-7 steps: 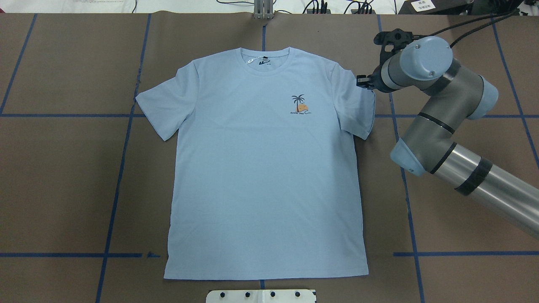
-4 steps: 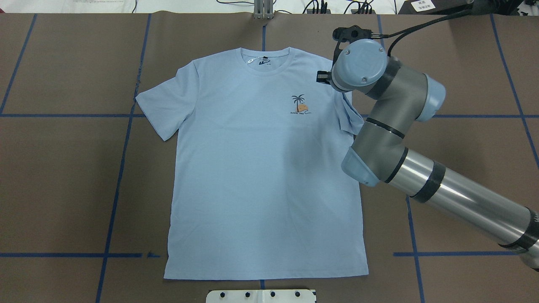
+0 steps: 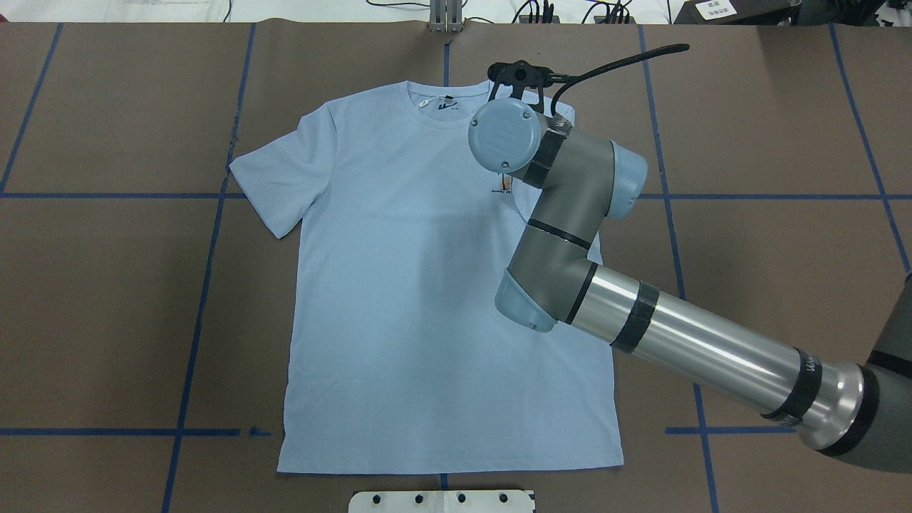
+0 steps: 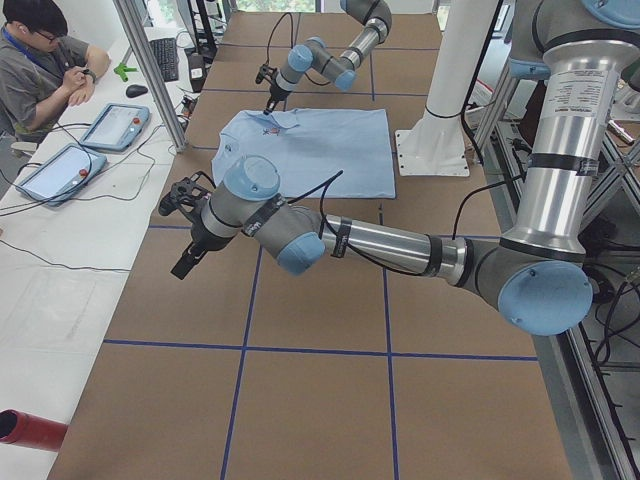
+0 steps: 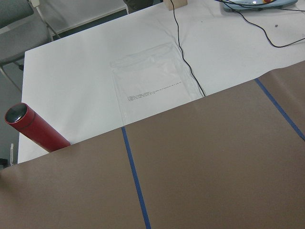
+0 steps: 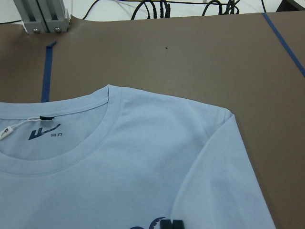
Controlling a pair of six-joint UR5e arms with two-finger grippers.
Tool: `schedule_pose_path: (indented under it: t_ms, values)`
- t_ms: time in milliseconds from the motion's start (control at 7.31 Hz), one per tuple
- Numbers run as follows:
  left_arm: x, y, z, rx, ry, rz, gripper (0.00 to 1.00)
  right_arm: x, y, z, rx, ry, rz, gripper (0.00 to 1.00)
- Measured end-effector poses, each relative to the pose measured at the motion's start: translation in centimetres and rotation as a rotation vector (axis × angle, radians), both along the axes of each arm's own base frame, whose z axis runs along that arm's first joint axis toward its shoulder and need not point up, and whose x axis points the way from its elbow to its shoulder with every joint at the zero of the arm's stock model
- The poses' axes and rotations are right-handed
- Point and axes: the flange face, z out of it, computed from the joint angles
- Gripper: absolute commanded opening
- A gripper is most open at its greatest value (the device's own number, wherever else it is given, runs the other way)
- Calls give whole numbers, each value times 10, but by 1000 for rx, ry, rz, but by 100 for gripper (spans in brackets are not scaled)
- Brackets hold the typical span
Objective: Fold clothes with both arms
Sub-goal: 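Fold the grasped sleeve inward over the shirt body with the right gripper, then release and raise the right gripper away while the left gripper approaches the other sleeve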
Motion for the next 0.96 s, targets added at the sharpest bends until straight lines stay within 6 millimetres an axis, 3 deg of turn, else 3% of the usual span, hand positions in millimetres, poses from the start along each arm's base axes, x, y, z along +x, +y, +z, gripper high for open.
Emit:
schedule_pose_path:
  t_ms: [274,411,547,684,958]
  values:
    - [0,0,1,2,-1,0,100,-17,3,2,22,29,1,100]
    - [2,-1,-1,17,-1,3,100,-12,-1,-5,24,18,-19,100]
    - [13,-2,-5,44,-1,20,100,7,-15,-15,4,-11,-68,100]
    - [51,-7,-11,60,16,70,100,43,-41,-21,-21,-45,-138,100]
    - [159,-17,-37,-30,137,109,95,137,-97,-19,-39,-98,-266,100]
